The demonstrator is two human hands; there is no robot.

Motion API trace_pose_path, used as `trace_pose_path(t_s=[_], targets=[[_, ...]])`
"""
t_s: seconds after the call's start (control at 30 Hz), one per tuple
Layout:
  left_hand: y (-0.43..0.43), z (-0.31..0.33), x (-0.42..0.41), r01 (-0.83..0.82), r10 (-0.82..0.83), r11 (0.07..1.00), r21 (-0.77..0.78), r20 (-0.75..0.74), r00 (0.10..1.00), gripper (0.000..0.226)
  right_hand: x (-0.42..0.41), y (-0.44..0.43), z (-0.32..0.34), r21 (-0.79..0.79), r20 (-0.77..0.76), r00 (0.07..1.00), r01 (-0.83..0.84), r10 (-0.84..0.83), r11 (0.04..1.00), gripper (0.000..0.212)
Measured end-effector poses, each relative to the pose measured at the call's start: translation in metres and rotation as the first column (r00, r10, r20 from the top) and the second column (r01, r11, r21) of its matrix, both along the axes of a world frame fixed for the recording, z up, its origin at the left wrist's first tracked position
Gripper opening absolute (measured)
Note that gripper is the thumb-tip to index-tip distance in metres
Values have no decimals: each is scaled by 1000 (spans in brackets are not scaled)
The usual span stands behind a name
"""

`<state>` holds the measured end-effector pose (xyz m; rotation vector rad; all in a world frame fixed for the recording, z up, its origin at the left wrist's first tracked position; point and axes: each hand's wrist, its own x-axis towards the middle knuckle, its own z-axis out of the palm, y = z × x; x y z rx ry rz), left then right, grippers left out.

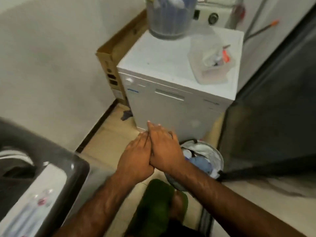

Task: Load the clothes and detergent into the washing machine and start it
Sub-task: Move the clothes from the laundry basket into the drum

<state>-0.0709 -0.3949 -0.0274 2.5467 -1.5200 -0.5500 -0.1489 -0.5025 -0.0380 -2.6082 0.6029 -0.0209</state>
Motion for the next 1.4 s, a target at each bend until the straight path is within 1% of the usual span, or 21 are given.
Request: trace_pose_path(t_s=[0.07, 0.13, 0.23, 0.27, 0.37, 0.43, 0.5, 0.63, 0.7, 0.77, 0.83, 0.87, 0.93, 0.97, 1.07, 1.1, 1.17, 1.23, 1.27, 1.33, 1.4], targets=[[-43, -29, -30, 120, -114, 990, 68, -90, 989, 90, -44, -31, -39, 73, -74, 992, 110, -105, 991, 93], [-79, -62, -59, 216, -190, 966, 141, -175, 966, 88, -84, -60, -75, 129, -167, 966, 217, -195, 968, 91], [-112, -104, -95, 283, -212, 927, 247, -277, 937, 82, -136, -90, -118, 171, -357, 894, 347, -271, 922, 82], [-119, -118, -105, 295, -207, 917, 268, -311, 928, 82, -151, -95, -131, 181, -395, 871, 385, -292, 905, 82], [-134, -160, -126, 356, -251, 889, 287, -346, 904, 82, -190, -106, -170, 169, -431, 819, 486, -379, 858, 83], [-149, -185, -133, 394, -267, 868, 300, -386, 883, 76, -203, -113, -195, 184, -463, 778, 552, -424, 813, 87], [-167, -208, -133, 407, -256, 856, 318, -423, 869, 68, -208, -121, -218, 199, -491, 750, 591, -443, 781, 89], [-207, -287, -130, 420, -230, 838, 348, -473, 850, 67, -200, -137, -295, 287, -513, 713, 668, -479, 686, 87], [-223, -333, -127, 399, -172, 830, 390, -501, 848, 69, -195, -142, -346, 314, -491, 699, 699, -520, 642, 91], [-238, -388, -126, 351, -73, 834, 426, -545, 835, 70, -192, -149, -410, 352, -473, 672, 738, -570, 576, 94], [-249, -436, -124, 284, 20, 844, 455, -554, 832, 69, -189, -162, -456, 377, -496, 628, 778, -599, 504, 95], [-254, -461, -124, 248, 71, 839, 484, -550, 832, 69, -188, -170, -479, 379, -522, 611, 791, -595, 480, 91], [-266, -508, -125, 152, 199, 829, 538, -538, 819, 69, -190, -188, -520, 379, -546, 617, 786, -567, 489, 85], [-272, -531, -126, 106, 260, 821, 561, -533, 805, 67, -192, -198, -541, 372, -554, 618, 784, -558, 498, 84], [-291, -585, -132, -45, 438, 795, 605, -521, 733, 64, -192, -231, -591, 377, -586, 581, 813, -565, 444, 81], [-298, -601, -135, -79, 478, 785, 614, -520, 708, 62, -191, -242, -607, 347, -581, 555, 830, -595, 436, 79], [-311, -626, -138, -121, 538, 780, 613, -560, 630, 52, -191, -258, -638, 269, -540, 510, 859, -670, 436, 84], [-325, -647, -143, -204, 652, 721, 662, -549, 523, 51, -193, -268, -661, 208, -496, 470, 880, -730, 426, 85], [-331, -655, -146, -237, 697, 683, 691, -519, 495, 54, -192, -270, -663, 198, -492, 441, 896, -750, 397, 87], [-340, -669, -150, -287, 760, 605, 743, -430, 488, 64, -190, -275, -670, 220, -505, 423, 906, -753, 362, 91], [-343, -685, -150, -315, 810, 539, 781, -378, 448, 73, -189, -279, -685, 252, -522, 424, 906, -740, 341, 91]])
